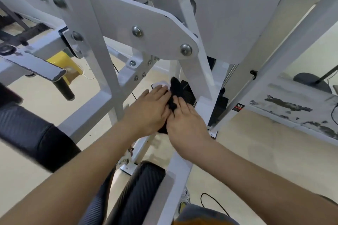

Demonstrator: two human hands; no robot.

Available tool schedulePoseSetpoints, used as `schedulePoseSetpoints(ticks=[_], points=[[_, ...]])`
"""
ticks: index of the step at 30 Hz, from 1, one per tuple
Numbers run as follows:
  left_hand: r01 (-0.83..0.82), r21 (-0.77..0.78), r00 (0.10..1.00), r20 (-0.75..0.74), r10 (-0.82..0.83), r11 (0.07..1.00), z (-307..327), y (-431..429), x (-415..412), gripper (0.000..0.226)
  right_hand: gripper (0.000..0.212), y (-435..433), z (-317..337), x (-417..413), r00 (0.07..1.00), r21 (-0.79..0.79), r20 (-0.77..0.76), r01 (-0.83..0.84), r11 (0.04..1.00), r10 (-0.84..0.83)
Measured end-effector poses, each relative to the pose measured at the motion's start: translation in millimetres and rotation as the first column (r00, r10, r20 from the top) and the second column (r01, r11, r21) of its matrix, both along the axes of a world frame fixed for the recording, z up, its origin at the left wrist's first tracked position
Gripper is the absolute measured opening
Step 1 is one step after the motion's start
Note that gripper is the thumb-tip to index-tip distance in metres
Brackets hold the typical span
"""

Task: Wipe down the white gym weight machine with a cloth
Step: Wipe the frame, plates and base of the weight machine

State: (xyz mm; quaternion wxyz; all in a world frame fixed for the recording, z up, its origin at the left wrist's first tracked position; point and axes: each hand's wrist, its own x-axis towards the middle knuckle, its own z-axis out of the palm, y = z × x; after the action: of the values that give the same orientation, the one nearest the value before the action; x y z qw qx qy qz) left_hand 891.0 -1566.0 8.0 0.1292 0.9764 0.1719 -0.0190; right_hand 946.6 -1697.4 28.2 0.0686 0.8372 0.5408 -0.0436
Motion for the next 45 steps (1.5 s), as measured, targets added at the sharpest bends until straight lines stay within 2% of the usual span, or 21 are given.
schedulePoseSetpoints(ticks=[3, 5, 7, 11, 13, 15, 17, 19, 21, 22, 23, 25, 26, 27, 29, 31, 34, 37, 40, 42, 45], points=[[0.131, -0.066, 0.991, 0.035, -0.129, 0.989, 0, -47, -34, 0.061, 0.054, -57, 8, -24, 1.000, 0.111, 0.007, -0.028, 0.993, 0.028], [0.158, -0.111, 0.987, 0.026, -0.156, 0.981, 3, -63, -49, 0.070, 0.049, -80, 6, -28, 0.998, 0.163, -0.004, -0.068, 0.984, 0.070], [0.155, -0.101, 0.988, -0.001, -0.156, 0.983, 5, -64, -51, 0.070, 0.048, -86, 7, -25, 0.997, 0.180, -0.023, -0.071, 0.981, 0.076], [0.032, -0.007, 0.998, -0.055, -0.032, 0.999, 5, -34, -18, 0.053, 0.051, -52, -4, -5, 0.993, -0.039, 0.007, -0.120, 0.992, 0.121], [-0.044, 0.009, 0.996, -0.083, 0.045, 0.999, 8, -20, -1, 0.050, 0.055, -31, -6, -1, 0.998, -0.022, 0.001, -0.061, 0.998, 0.061], [-0.056, 0.030, 0.995, -0.080, 0.058, 0.998, 9, -22, 3, 0.050, 0.053, -32, -6, -1, 0.999, 0.037, -0.022, -0.046, 0.998, 0.047], [-0.012, 0.057, 0.998, -0.057, 0.016, 0.998, 10, -42, -11, 0.053, 0.043, -55, 1, 2, 0.989, 0.160, -0.056, -0.126, 0.979, 0.137], [0.032, 0.017, 0.999, -0.026, -0.031, 0.999, 13, -71, -36, 0.064, 0.029, -85, 9, 12, 0.950, 0.353, -0.208, -0.150, 0.924, 0.234], [0.027, -0.157, 1.000, -0.005, -0.028, 0.987, 18, -88, -55, 0.077, 0.022, -105, 18, 31, 0.855, 0.473, -0.452, -0.011, 0.881, 0.253], [0.002, -0.243, 1.000, 0.012, 0.001, 0.970, 20, -90, -58, 0.075, 0.024, -109, 22, 46, 0.810, 0.502, -0.545, 0.107, 0.858, 0.218], [-0.020, -0.284, 0.998, 0.044, 0.034, 0.959, 22, -89, -56, 0.068, 0.026, -108, 24, 62, 0.785, 0.549, -0.591, 0.224, 0.805, 0.185], [-0.088, -0.212, 0.985, 0.126, 0.117, 0.973, 24, -84, -43, 0.050, 0.030, -97, 22, 91, 0.849, 0.637, -0.518, 0.301, 0.710, 0.105], [-0.130, -0.135, 0.979, 0.138, 0.149, 0.982, 24, -83, -32, 0.045, 0.033, -89, 16, 101, 0.881, 0.630, -0.461, 0.239, 0.739, 0.108], [-0.146, -0.071, 0.980, 0.122, 0.154, 0.987, 22, -83, -20, 0.043, 0.037, -81, 7, 106, 0.899, 0.561, -0.411, 0.123, 0.819, 0.147], [-0.139, -0.015, 0.989, 0.049, 0.139, 0.990, 12, -83, 2, 0.045, 0.045, -70, -20, 108, 0.921, 0.332, -0.308, -0.130, 0.934, 0.237], [-0.164, 0.010, 0.986, -0.017, 0.164, 0.986, 3, -81, 14, 0.050, 0.043, -59, -38, 113, 0.929, 0.249, -0.231, -0.230, 0.941, 0.288], [-0.188, 0.118, 0.981, -0.024, 0.192, 0.975, 5, -80, 15, 0.058, 0.040, -39, -36, 126, 0.933, 0.273, -0.190, -0.247, 0.930, 0.304], [-0.200, 0.244, 0.976, -0.036, 0.215, 0.949, 9, -82, 8, 0.049, 0.041, -57, -37, 138, 0.947, 0.324, -0.126, -0.243, 0.914, 0.297], [-0.353, 0.295, 0.923, -0.050, 0.383, 0.888, 9, -87, -6, 0.057, 0.039, -88, -42, 143, 0.943, 0.385, -0.122, -0.244, 0.890, 0.311], [-0.464, 0.283, 0.864, -0.063, 0.499, 0.839, 8, -95, -15, 0.062, 0.046, -78, -39, 133, 0.925, 0.377, -0.160, -0.264, 0.888, 0.344], [-0.610, 0.190, 0.769, -0.092, 0.633, 0.769, 8, -104, -16, 0.053, 0.037, -45, -35, 113, 0.833, 0.314, -0.376, -0.298, 0.901, 0.406]])
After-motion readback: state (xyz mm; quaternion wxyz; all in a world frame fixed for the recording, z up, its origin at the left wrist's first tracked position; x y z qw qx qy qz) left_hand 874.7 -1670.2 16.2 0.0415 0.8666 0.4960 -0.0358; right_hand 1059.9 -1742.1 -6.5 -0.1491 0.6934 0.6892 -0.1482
